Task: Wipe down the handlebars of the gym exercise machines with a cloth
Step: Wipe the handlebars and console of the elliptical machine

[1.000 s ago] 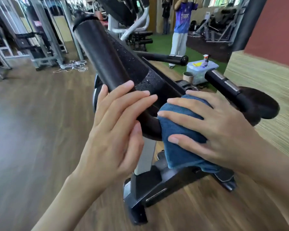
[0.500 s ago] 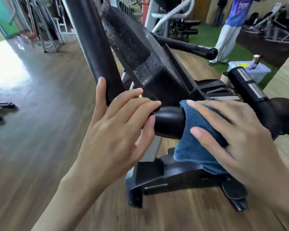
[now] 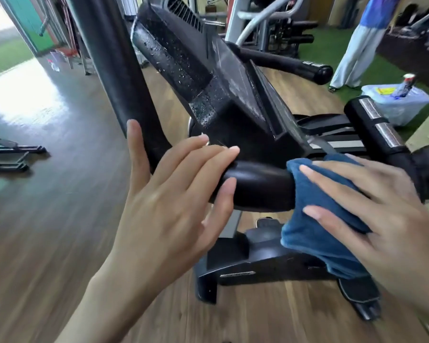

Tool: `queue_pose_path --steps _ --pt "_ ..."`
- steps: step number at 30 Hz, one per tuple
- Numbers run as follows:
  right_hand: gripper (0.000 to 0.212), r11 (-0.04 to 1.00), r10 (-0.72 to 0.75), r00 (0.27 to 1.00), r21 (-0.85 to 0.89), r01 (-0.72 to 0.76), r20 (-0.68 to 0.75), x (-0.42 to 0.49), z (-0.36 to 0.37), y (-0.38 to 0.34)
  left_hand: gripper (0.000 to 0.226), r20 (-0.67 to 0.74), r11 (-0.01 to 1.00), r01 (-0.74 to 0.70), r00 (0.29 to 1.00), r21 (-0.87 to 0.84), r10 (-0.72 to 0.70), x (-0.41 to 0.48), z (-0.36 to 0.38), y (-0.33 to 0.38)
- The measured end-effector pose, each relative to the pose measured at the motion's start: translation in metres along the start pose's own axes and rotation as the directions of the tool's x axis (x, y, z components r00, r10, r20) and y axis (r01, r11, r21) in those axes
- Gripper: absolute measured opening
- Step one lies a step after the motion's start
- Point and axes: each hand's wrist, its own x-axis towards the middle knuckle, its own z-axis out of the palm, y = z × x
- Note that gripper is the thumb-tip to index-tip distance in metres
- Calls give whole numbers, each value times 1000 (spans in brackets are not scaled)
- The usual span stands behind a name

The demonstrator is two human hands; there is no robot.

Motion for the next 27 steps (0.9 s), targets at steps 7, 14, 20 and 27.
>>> queue_pose_path --steps 7,14,20,27 --pt "42 1000 -9 1000 22 9 -6 -1 3 4 34 -1 1000 31 1000 4 -31 6 3 28" --pt "40 987 72 997 142 -72 7 10 3 1 35 -1 992 124 992 17 -124 5 9 57" --pt "33 957 113 990 260 -131 82 18 0 17 35 -12 982 186 983 35 -186 3 14 69" --pt "37 979 -46 999 196 48 -17 -8 -2 33 33 6 979 199 980 54 -199 -3 14 69"
